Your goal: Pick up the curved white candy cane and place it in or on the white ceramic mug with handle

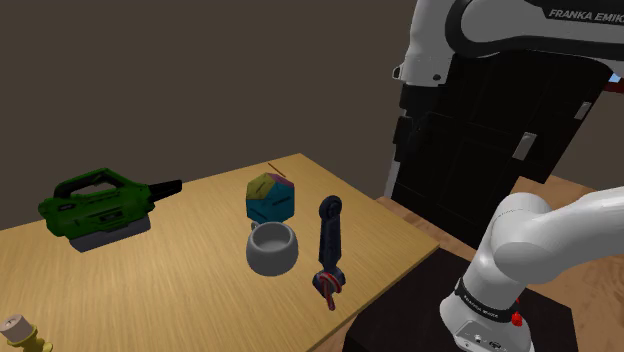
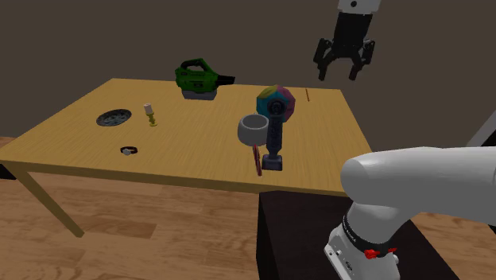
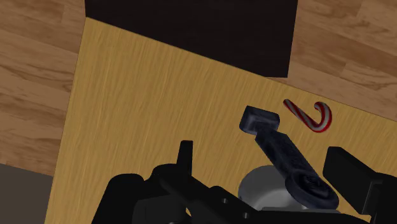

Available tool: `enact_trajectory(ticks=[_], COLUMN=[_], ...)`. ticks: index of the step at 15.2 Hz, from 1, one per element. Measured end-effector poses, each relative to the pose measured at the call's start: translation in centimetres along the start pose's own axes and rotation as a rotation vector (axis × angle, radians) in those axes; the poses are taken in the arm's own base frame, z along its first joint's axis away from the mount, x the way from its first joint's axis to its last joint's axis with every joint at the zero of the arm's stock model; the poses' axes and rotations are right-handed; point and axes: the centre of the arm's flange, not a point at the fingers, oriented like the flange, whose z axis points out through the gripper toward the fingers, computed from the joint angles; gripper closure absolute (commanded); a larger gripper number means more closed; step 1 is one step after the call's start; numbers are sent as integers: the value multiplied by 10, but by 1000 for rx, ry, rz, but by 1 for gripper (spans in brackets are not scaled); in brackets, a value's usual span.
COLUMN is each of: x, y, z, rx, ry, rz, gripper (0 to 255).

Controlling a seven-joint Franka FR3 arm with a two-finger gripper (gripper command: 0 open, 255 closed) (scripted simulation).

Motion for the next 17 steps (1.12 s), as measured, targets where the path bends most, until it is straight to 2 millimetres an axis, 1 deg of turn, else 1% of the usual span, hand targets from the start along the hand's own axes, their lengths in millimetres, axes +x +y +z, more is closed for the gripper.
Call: enact_trajectory(ticks=[1,2,6,7,9,11,13,15,17], x=[0,1,8,12,12,20,22,28,33], y=[0,-6,-40,-50,-68,-88,-107,-127,-142], z=[0,5,35,46,66,86,104,121,145], rx=[0,-3,-25,-31,-43,-55,-68,-80,-93], ry=[0,1,9,10,16,20,26,31,36], rz=[0,1,8,10,15,20,25,29,35], gripper=[0,0,0,0,0,0,0,0,0])
